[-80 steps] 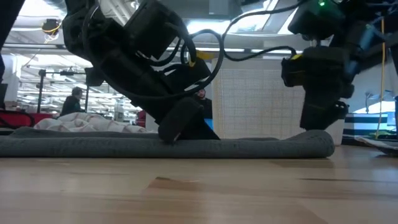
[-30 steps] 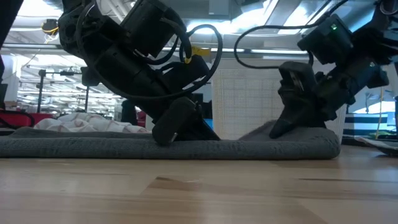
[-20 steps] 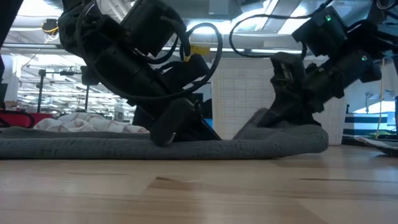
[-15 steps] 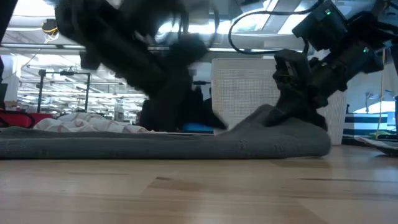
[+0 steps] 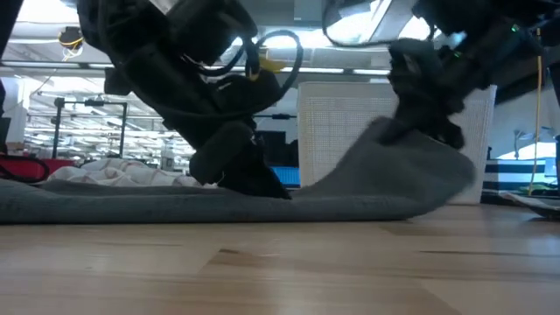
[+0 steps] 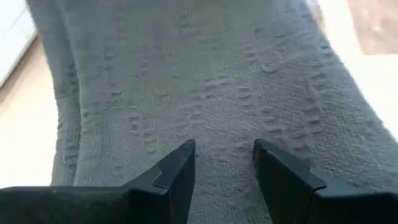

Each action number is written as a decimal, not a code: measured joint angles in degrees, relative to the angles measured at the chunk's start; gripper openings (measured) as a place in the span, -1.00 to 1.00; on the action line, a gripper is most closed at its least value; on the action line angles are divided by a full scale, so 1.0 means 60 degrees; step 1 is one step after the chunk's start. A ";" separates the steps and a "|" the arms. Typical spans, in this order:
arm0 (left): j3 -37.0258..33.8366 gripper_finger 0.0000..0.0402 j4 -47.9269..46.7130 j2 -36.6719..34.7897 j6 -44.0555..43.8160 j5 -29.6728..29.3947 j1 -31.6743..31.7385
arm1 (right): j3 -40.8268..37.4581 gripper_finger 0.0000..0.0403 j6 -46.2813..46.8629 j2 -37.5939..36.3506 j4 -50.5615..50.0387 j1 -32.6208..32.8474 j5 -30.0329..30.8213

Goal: Fold towel
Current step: Fold the gray towel

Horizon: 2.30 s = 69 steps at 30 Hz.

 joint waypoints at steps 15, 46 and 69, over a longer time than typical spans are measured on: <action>0.0044 -0.23 -0.0294 -0.0677 -0.0137 -0.0406 -0.0137 | 0.0058 -0.92 -0.0166 0.2331 0.6259 0.0004 -0.0480; 0.0029 -0.23 0.0570 0.0786 -0.1677 -0.0899 -0.0782 | 0.0757 -0.92 -0.0442 0.2406 0.5850 -0.0271 -0.0991; -0.1126 -0.23 -0.5533 -0.3097 -0.5854 -0.0617 -0.2620 | 0.2404 -0.92 -0.1144 0.3262 0.4407 0.0007 -0.0422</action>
